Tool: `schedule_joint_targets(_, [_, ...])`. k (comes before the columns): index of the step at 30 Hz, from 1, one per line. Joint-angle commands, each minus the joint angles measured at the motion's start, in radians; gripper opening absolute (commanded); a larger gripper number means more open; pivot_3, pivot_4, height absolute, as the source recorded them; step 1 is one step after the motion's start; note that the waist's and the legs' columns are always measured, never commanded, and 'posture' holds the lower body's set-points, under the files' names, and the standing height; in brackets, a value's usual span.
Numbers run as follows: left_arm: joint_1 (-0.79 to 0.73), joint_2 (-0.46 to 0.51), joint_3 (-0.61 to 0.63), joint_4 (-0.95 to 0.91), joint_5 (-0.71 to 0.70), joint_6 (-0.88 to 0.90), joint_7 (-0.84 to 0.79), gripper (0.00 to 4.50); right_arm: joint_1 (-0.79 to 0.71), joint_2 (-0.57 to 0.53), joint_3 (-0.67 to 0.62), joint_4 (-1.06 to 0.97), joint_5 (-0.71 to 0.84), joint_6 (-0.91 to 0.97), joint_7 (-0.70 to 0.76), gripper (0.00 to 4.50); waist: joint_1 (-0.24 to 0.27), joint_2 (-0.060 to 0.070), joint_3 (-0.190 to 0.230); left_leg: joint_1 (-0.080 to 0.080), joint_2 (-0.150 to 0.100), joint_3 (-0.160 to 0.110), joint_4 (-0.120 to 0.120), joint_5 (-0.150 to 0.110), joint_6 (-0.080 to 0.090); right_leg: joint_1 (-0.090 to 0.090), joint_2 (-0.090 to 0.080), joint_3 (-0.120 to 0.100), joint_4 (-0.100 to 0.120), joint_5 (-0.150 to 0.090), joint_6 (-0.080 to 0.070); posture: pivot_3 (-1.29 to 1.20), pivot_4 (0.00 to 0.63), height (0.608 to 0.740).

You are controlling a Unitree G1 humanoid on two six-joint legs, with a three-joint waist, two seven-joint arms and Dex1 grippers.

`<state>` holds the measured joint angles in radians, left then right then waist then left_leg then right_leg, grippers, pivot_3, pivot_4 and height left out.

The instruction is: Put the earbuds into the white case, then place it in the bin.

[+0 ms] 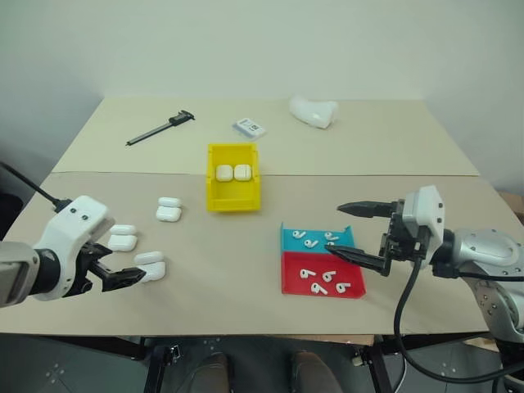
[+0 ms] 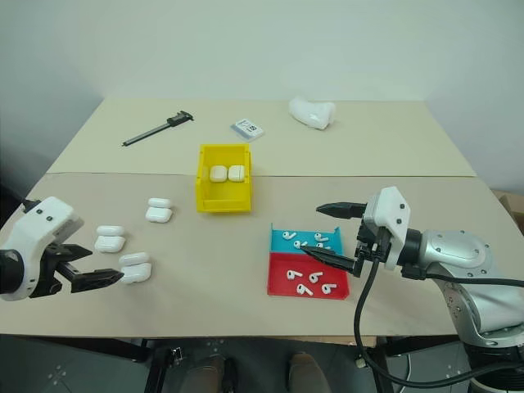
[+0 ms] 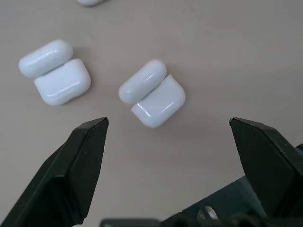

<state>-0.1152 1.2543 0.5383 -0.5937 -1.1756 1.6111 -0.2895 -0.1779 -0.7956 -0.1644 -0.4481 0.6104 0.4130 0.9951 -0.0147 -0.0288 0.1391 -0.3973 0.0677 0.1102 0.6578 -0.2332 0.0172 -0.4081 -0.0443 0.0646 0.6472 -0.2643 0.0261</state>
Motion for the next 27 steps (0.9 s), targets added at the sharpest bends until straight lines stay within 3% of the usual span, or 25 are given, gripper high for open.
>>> schedule_joint_targets(1, [-0.039,0.062,-0.066,0.115,-0.229,0.003,0.225,4.45,-0.010,0.001,-0.012,-0.028,0.011,-0.015,0.000,4.50,0.001,-0.001,0.000,0.000,0.000,0.000,0.000,0.000,0.000,0.000,0.000,0.000,0.000,0.000,0.000,0.00,0.150,0.740])
schedule_joint_targets(2, [-0.048,0.076,-0.089,0.152,-0.302,0.003,0.297,4.45,-0.006,0.001,-0.014,-0.028,0.013,-0.014,0.002,4.50,0.001,-0.001,0.001,-0.001,0.000,0.000,0.000,0.000,0.000,-0.001,0.000,0.000,0.000,0.000,0.000,0.00,0.150,0.740])
schedule_joint_targets(4, [0.026,0.246,-0.191,0.228,-0.609,-0.153,0.501,4.45,0.003,0.001,-0.014,-0.034,0.014,-0.013,0.004,4.50,0.000,-0.003,0.002,-0.001,0.000,0.000,0.000,0.000,-0.001,-0.002,-0.001,0.001,0.001,0.000,0.000,0.00,0.150,0.740])
schedule_joint_targets(6, [0.091,0.326,-0.239,0.248,-0.778,-0.298,0.630,4.45,0.004,0.002,-0.008,-0.041,0.013,-0.012,0.006,4.50,-0.001,-0.005,0.003,-0.002,0.002,0.000,-0.002,0.000,-0.001,-0.004,-0.002,0.001,0.001,0.001,-0.001,0.00,0.150,0.740])
schedule_joint_targets(8, [0.117,0.377,-0.277,0.252,-0.797,-0.345,0.604,4.45,-0.002,0.008,0.003,-0.049,0.010,-0.009,-0.002,4.50,0.001,-0.003,0.003,-0.001,0.000,0.001,-0.004,0.000,-0.002,-0.005,-0.011,0.001,0.001,0.001,-0.001,0.00,0.150,0.740])
schedule_joint_targets(11, [0.128,0.399,-0.320,0.252,-0.797,-0.401,0.589,4.45,-0.011,0.025,0.013,-0.055,0.015,-0.005,-0.016,4.50,0.003,-0.003,0.004,-0.002,-0.005,0.004,-0.007,0.002,-0.004,-0.007,-0.008,0.000,0.001,0.000,-0.002,0.00,0.150,0.740])
schedule_joint_targets(16, [0.075,0.381,-0.398,0.261,-0.797,-0.452,0.611,4.45,0.007,0.066,0.031,-0.091,0.013,-0.008,-0.060,4.50,0.005,-0.003,0.004,-0.007,-0.005,0.005,-0.008,0.005,-0.008,-0.013,-0.002,0.001,0.001,0.001,-0.002,0.00,0.150,0.740])
schedule_joint_targets(27, [-0.177,0.150,-0.591,0.372,-0.797,-0.418,0.854,4.45,0.039,0.119,0.064,-0.163,0.012,0.002,-0.152,4.50,0.017,-0.004,0.003,-0.007,-0.003,0.006,-0.007,0.005,-0.008,-0.013,0.000,0.001,0.001,0.001,-0.003,0.00,0.150,0.740])
